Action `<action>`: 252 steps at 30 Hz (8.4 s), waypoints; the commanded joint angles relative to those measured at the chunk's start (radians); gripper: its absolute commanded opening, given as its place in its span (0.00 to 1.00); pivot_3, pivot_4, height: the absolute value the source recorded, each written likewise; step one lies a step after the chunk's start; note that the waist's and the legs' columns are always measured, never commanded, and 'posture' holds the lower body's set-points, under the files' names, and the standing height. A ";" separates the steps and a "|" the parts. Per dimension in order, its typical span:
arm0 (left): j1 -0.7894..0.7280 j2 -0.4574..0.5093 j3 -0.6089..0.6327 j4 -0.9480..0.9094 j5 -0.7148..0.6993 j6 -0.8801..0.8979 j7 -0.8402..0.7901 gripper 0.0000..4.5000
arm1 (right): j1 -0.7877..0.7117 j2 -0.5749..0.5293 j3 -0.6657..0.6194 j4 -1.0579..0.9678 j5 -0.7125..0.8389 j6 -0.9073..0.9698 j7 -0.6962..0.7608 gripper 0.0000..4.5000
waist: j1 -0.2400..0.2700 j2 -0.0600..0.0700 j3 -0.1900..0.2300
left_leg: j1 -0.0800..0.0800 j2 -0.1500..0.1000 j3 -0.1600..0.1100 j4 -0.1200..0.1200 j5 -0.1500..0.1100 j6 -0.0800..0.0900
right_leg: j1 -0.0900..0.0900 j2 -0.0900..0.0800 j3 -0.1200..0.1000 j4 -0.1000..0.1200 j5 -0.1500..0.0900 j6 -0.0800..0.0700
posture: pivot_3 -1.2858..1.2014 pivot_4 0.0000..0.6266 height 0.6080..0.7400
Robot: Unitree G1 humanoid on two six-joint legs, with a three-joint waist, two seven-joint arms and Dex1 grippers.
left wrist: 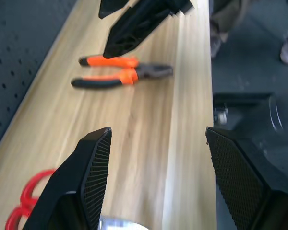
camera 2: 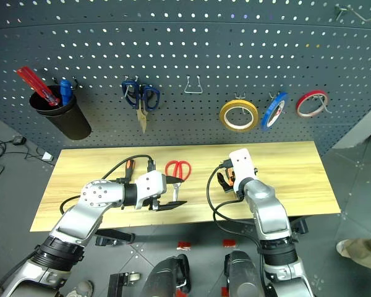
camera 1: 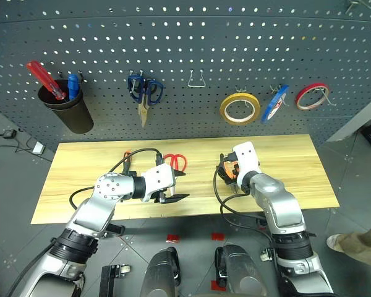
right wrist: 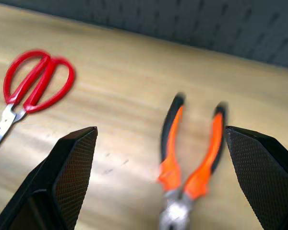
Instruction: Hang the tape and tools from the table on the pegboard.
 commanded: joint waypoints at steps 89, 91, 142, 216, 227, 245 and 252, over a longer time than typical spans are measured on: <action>-0.184 -0.173 0.303 -0.182 -0.269 0.431 0.470 0.73 | -0.905 0.047 0.083 1.192 -0.140 -1.465 -0.427 0.56 | 0.015 0.000 0.029 | -0.016 0.001 0.001 0.013 0.001 0.001 | -0.016 0.000 0.002 0.010 0.003 0.001 | 0.49 0.52 1.00; -0.175 -0.173 0.300 -0.183 -0.266 0.428 0.469 0.73 | -0.889 0.037 0.082 1.196 -0.139 -1.469 -0.424 0.56 | 0.016 0.000 0.034 | -0.016 0.001 0.001 0.013 0.001 0.001 | -0.016 0.000 0.002 0.010 0.003 0.001 | 0.49 0.53 1.00; -0.009 -0.490 0.114 -0.047 -0.051 0.855 0.964 0.99 | 0.083 -0.352 0.148 -0.362 0.435 -0.164 0.320 1.00 | 0.031 -0.001 0.050 | -0.018 0.001 -0.001 0.009 0.003 0.004 | -0.015 0.000 -0.001 0.002 0.007 0.000 | 0.45 0.51 1.00; 0.086 -0.351 0.249 -0.385 0.297 0.169 0.952 0.07 | -0.032 -0.316 0.097 -0.297 0.293 -0.691 0.292 1.00 | 0.025 -0.002 0.050 | -0.018 0.000 0.001 0.011 0.001 0.007 | -0.015 -0.001 -0.001 0.001 0.009 0.003 | 0.43 0.47 1.00; 0.007 -0.382 0.245 -0.168 0.202 0.178 0.877 0.41 | -0.089 -0.280 0.120 -0.253 0.279 -0.703 0.290 1.00 | 0.006 -0.002 0.050 | -0.018 0.001 0.001 0.012 0.001 0.007 | -0.014 -0.001 -0.001 0.001 0.009 0.002 | 0.43 0.48 1.00; 0.089 -0.334 0.579 -0.075 -0.088 0.628 0.821 0.84 | -0.071 -0.242 0.226 -0.400 0.307 -0.038 0.189 1.00 | 0.002 -0.001 0.058 | -0.017 0.001 0.000 0.013 0.000 0.009 | -0.015 -0.001 -0.001 0.003 0.010 0.002 | 0.44 0.60 1.00; -0.049 -0.231 0.560 0.169 -0.114 0.658 0.738 0.84 | -0.168 -0.176 0.238 -0.372 0.329 0.058 0.160 1.00 | 0.005 -0.003 0.089 | -0.017 0.001 0.000 0.012 0.001 0.007 | -0.016 -0.001 -0.001 0.002 0.011 0.002 | 0.44 0.68 1.00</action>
